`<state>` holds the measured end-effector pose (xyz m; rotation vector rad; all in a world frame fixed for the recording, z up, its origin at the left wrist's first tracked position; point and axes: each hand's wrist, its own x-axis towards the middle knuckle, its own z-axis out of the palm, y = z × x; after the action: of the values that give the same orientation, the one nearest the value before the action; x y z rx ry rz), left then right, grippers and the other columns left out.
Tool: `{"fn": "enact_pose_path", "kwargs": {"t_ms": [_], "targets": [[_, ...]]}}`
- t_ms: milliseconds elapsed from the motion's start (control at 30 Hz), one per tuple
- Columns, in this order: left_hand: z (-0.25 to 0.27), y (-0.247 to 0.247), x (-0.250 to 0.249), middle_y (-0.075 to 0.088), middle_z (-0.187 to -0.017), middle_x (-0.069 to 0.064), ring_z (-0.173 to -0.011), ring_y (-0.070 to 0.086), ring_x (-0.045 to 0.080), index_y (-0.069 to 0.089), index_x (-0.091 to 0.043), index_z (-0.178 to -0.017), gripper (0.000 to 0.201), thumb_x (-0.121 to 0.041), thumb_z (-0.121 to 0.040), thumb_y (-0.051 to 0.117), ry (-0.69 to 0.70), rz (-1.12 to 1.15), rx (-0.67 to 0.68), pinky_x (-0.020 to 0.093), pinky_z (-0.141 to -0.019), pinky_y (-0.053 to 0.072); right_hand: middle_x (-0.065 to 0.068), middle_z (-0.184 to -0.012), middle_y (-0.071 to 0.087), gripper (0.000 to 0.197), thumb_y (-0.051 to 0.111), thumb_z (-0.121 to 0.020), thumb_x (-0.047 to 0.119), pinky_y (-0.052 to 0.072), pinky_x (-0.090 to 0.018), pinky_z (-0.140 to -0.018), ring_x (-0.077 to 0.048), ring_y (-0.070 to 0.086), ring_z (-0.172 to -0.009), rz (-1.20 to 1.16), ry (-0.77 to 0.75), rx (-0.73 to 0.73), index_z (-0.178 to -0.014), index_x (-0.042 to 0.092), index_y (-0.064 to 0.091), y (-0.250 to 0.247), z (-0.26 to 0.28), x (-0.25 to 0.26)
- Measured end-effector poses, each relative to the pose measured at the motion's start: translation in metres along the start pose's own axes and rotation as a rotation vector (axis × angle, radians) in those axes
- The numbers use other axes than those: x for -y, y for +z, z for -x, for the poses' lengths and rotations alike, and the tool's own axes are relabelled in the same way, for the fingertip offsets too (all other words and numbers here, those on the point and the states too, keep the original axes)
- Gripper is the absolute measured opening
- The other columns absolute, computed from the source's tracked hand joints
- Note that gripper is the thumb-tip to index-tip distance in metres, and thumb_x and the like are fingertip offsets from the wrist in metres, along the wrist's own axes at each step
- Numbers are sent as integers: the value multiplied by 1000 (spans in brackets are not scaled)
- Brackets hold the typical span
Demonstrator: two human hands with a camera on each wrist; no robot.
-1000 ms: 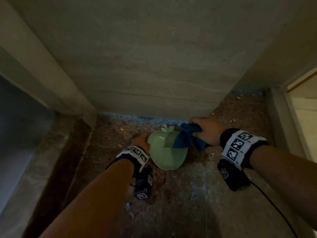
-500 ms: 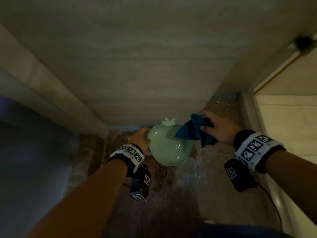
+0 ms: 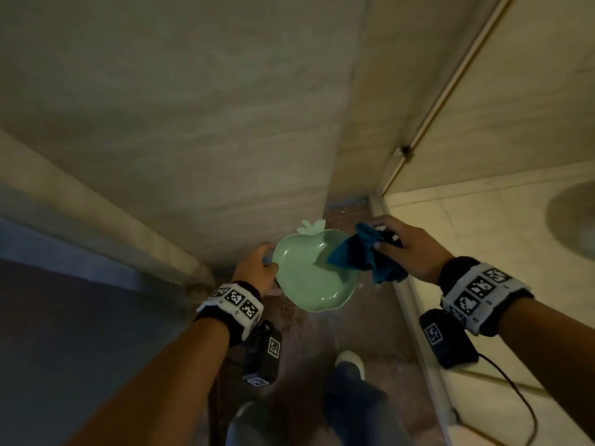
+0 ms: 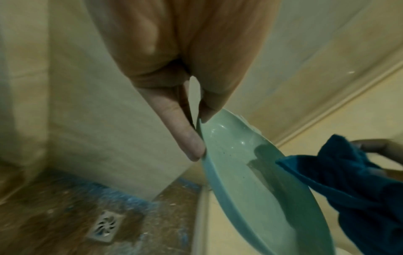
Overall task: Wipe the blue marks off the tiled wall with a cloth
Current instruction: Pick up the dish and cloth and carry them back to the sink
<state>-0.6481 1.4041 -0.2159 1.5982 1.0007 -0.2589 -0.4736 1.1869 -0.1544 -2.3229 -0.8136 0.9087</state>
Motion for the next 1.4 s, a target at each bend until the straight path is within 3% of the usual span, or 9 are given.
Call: {"fn": "enact_pose_path", "kwargs": {"t_ms": [100,200,400,500,667,900,1033,1333,1400], "targets": [[54,-4,-47,58,-117,18,-91,65,37,48,-32,-110,31,-4,-96,46,63,-38,46,46,-68,60,3,-107,56,25,52,-97,25,40,-10,-60,-10,55,-76,-45,47,-85,-121,28,47,-39,58,26],[91,-3,-77,64,-102,19,-81,67,37,52,-38,-99,34,-5,-93,48,140,-77,73,50,-72,58,-1,-106,59,20,52,-97,25,46,-24,-66,-16,58,-77,-84,74,-170,-115,30,47,-58,109,41],[164,10,-115,63,-97,16,-68,64,27,53,-25,-109,26,-4,-94,48,249,-144,197,25,-45,53,4,-99,57,21,54,-95,24,44,-23,-66,-18,58,-78,-151,155,-400,-112,33,46,-62,220,54],[197,22,-124,62,-100,17,-68,62,23,55,-17,-117,29,-2,-93,50,302,-211,267,18,-41,48,8,-98,58,19,54,-95,26,46,-21,-64,-16,61,-78,-203,230,-471,-110,35,46,-59,281,52],[254,61,-130,59,-73,12,-39,56,7,53,-14,-115,27,1,-93,50,378,-308,424,15,-37,42,11,-99,57,21,56,-94,25,48,-17,-62,-7,62,-80,-235,373,-632,-112,33,47,-44,390,41],[326,140,-126,57,-76,16,-51,55,21,52,-16,-115,29,0,-92,48,425,-410,638,27,-45,54,1,-108,59,23,57,-94,24,55,-32,-74,-16,64,-83,-285,552,-763,-114,30,48,-11,528,13],[374,188,-116,59,-69,13,-49,58,22,56,-19,-103,23,0,-91,50,462,-475,724,34,-52,58,3,-107,59,22,56,-94,22,58,-35,-68,-17,66,-81,-342,626,-844,-113,31,47,4,597,-2],[479,313,-88,64,-71,18,-46,63,23,57,-15,-110,20,-4,-93,52,511,-543,822,31,-49,56,3,-104,60,21,57,-93,20,50,-14,-55,-8,63,-74,-277,658,-988,-110,30,48,9,742,-63],[502,345,-81,67,-71,17,-49,65,24,57,-16,-111,20,-9,-93,55,522,-554,820,31,-51,57,2,-103,61,21,57,-93,18,51,-15,-55,-9,63,-75,-282,654,-1003,-109,29,48,7,771,-80]]}}
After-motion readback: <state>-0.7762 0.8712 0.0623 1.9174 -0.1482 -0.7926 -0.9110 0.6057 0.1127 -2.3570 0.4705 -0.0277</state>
